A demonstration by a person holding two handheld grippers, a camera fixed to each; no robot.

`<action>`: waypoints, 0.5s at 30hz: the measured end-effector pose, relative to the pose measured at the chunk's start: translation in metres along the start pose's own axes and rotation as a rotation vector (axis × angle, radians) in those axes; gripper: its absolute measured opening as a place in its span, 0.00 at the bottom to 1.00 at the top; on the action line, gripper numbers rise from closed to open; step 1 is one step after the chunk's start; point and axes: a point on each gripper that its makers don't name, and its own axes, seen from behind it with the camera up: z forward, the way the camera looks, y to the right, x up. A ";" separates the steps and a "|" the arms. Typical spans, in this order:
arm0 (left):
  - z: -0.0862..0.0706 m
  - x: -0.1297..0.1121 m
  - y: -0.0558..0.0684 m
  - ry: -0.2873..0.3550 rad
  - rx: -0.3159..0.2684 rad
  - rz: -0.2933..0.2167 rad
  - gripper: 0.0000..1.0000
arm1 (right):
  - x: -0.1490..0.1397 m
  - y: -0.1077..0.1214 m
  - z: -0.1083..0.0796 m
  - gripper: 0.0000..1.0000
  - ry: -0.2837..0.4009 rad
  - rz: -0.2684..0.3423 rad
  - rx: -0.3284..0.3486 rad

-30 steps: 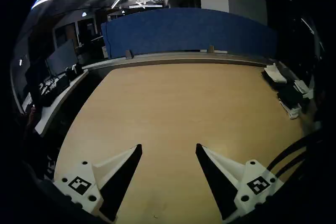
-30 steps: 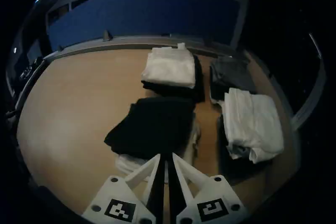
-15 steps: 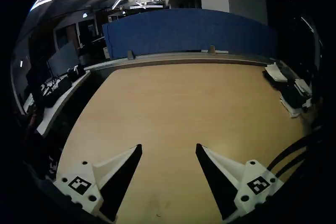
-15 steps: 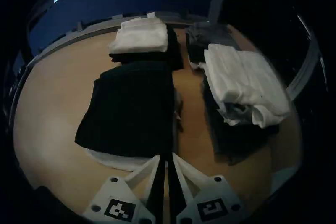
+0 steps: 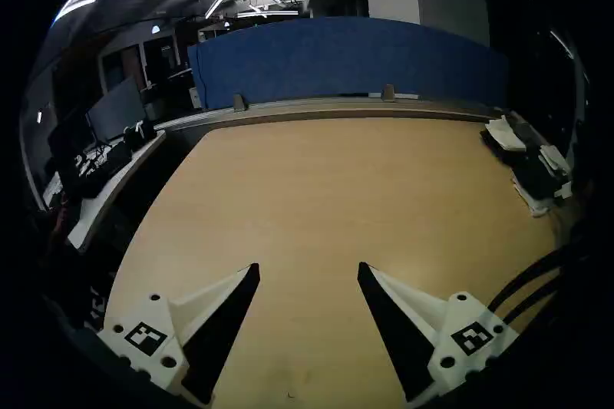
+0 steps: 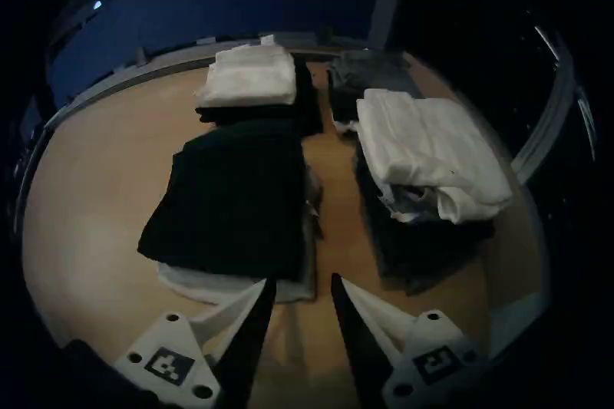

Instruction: Fold towel

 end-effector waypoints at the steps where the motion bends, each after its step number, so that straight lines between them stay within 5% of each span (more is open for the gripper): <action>1: 0.000 0.001 0.000 0.001 -0.001 -0.001 0.95 | 0.000 0.000 -0.002 0.65 0.005 -0.002 -0.002; 10: 0.001 0.003 0.000 0.003 -0.006 0.000 0.95 | 0.018 -0.013 -0.016 0.99 0.087 -0.013 0.014; 15: 0.001 0.002 -0.001 0.004 -0.005 -0.003 0.95 | 0.038 -0.033 -0.017 1.00 0.140 -0.028 0.047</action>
